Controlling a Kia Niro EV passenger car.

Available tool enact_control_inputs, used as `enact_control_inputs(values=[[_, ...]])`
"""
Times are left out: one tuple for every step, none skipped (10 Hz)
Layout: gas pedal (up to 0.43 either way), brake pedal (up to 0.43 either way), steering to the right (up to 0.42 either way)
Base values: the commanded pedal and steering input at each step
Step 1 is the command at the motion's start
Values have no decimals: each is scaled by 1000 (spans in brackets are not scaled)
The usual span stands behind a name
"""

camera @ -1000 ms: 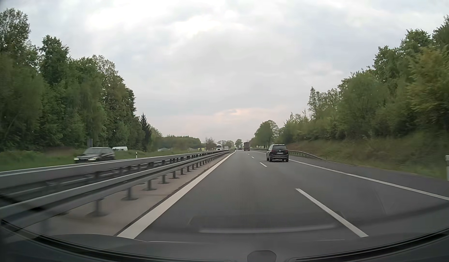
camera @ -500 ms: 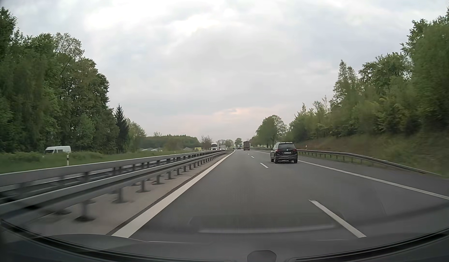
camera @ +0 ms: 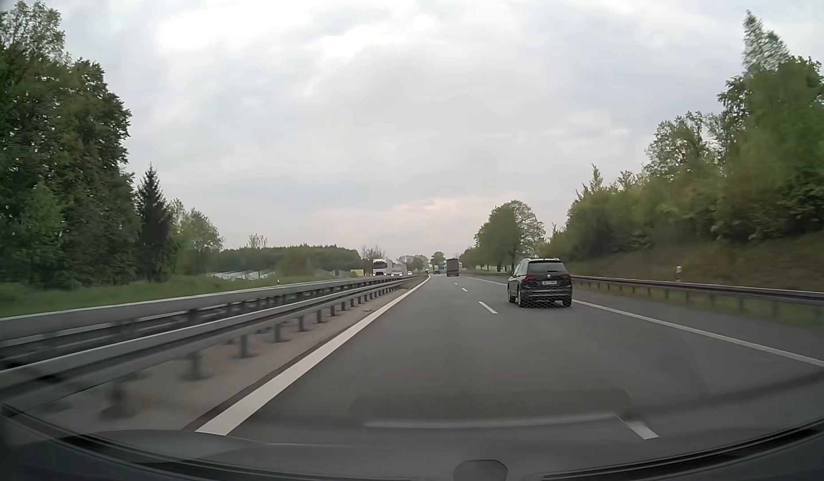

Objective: Follow the waypoints while adhering to traffic rules and regulations

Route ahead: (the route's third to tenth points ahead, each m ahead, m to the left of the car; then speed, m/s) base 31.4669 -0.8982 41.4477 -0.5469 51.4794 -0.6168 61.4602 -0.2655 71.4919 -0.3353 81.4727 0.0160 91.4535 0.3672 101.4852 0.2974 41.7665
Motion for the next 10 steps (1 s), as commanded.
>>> enact_control_inputs(values=[[811, 0, -4], [799, 0, -4], [791, 0, -2], [791, 0, -2], [791, 0, -1], [780, 0, -1], [772, 0, -1], [740, 0, -1], [701, 0, -2], [669, 0, -1]])
